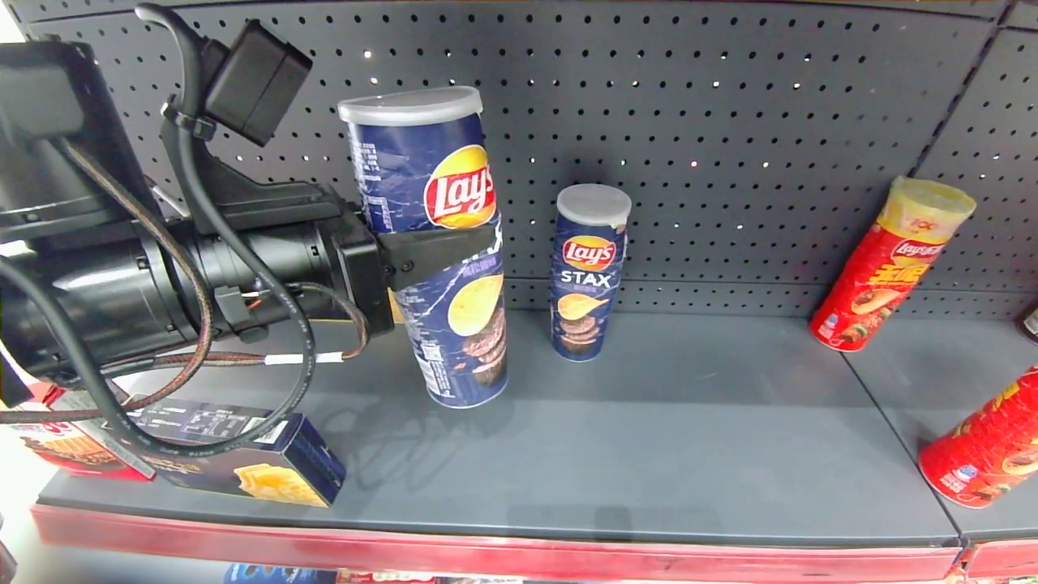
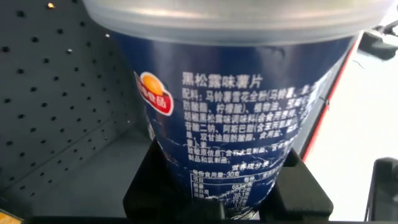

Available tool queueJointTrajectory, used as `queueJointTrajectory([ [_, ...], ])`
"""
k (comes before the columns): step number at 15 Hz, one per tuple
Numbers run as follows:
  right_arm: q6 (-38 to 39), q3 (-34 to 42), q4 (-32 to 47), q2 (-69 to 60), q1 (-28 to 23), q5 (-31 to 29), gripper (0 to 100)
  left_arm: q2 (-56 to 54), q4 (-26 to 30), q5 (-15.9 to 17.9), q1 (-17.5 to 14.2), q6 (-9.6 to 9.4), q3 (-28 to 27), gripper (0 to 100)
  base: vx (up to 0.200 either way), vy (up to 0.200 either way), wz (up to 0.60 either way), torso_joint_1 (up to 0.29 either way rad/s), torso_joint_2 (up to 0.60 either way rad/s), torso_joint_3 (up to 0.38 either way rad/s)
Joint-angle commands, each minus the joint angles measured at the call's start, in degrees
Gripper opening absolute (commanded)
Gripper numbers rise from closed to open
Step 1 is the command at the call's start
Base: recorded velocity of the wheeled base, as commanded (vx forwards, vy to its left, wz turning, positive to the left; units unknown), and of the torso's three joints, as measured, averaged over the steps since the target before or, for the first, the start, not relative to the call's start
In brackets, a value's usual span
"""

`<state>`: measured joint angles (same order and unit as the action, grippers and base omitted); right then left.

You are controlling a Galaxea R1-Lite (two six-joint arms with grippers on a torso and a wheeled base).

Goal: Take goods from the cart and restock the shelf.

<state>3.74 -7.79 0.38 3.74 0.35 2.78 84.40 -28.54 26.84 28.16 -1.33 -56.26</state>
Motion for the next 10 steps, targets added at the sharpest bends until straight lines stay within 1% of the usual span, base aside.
queueJointTrajectory([
  [1,4.8,-11.8,0.5,14.6,3.1,6.7,100,-0.2,-0.1,0.1,-0.3,0.10,0.2,0,0.000,0.000,0.00,0.000,0.00,0.000],
  [2,-5.9,-10.4,0.9,15.9,6.7,12.2,100,-0.2,-0.2,0.1,-0.7,0.19,-0.3,0,0.000,0.000,0.00,0.000,0.00,0.000],
  [3,-9.1,-11.2,0.6,19.0,8.3,13.9,100,-0.2,-0.2,0.0,-1.1,0.19,-0.4,0,0.000,0.000,0.00,0.000,0.00,0.000],
  [4,-10.0,-13.5,0.8,22.6,9.6,15.0,100,-0.2,-0.5,0.2,-2.2,0.10,-0.3,0,0.000,0.000,0.00,0.000,0.00,0.000],
  [5,-10.2,-16.5,0.8,26.4,12.3,17.0,100,-0.3,-0.6,0.3,-2.5,0.01,0.1,0,0.000,0.000,0.00,0.000,0.00,0.000],
  [6,-10.2,-18.5,0.7,29.2,14.3,17.5,100,-0.2,-0.6,0.3,-2.4,0.10,-0.1,0,0.000,0.000,0.00,0.000,0.00,0.000],
  [7,-10.4,-22.7,0.7,34.8,18.9,17.4,100,-0.2,-0.6,0.1,-2.4,0.10,-0.7,0,0.000,0.000,0.00,0.000,0.00,0.000],
  [8,-10.5,-24.9,0.5,39.1,23.1,16.4,100,-0.2,-0.6,-0.2,-2.3,0.19,-1.0,0,0.000,0.000,0.00,0.000,0.00,0.000],
  [10,-10.4,-27.2,0.1,43.6,27.5,12.4,100,-0.3,0.0,-0.2,-2.4,0.27,-1.1,0,0.000,0.000,0.00,0.000,0.00,0.000],
])
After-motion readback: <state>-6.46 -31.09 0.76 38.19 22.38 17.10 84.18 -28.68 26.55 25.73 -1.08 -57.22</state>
